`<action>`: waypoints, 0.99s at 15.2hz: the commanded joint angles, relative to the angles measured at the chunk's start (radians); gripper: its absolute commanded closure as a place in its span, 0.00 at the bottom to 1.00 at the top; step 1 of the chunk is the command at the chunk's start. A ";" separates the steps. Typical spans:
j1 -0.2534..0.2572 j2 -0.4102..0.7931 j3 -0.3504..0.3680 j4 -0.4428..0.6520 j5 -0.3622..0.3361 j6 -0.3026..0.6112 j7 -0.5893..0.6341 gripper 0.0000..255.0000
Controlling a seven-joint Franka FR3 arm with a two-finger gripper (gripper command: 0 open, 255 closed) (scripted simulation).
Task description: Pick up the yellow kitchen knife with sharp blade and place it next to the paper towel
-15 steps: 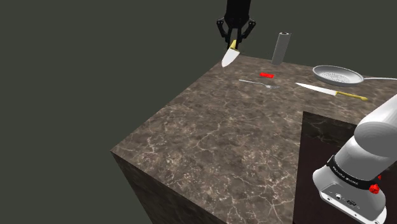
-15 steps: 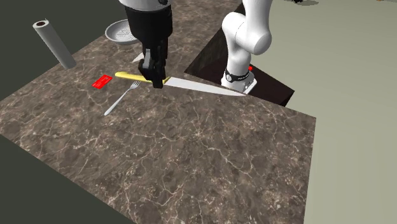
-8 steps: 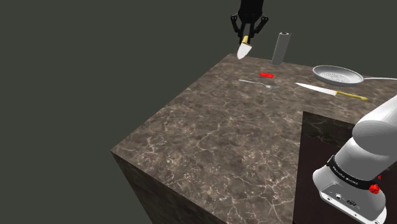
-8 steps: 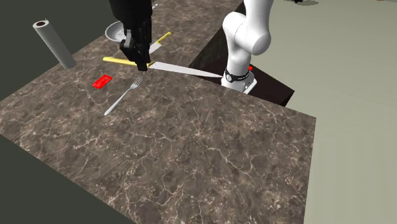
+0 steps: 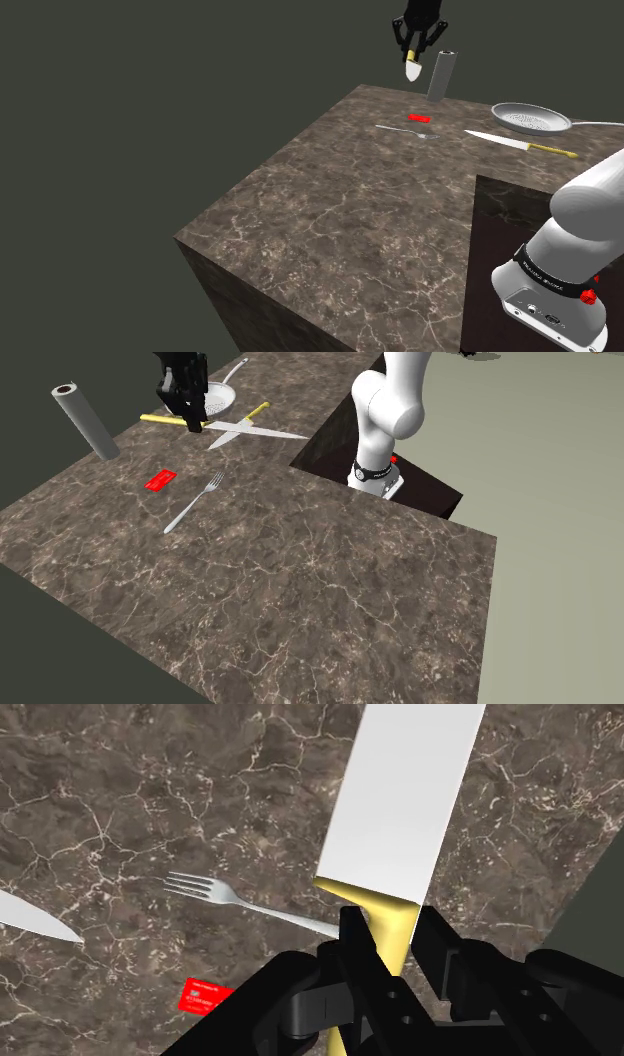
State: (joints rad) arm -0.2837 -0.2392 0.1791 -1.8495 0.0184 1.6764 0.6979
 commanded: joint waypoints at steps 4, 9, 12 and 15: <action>-0.045 0.028 -0.073 0.026 -0.013 0.001 -0.117 1.00; -0.093 0.081 -0.143 0.081 -0.021 0.000 -0.231 1.00; -0.122 0.124 -0.182 0.129 -0.023 -0.004 -0.299 1.00; -0.151 0.176 -0.219 0.188 -0.021 -0.011 -0.366 1.00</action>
State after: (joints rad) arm -0.4234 -0.0850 -0.0252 -1.6893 -0.0032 1.6709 0.3590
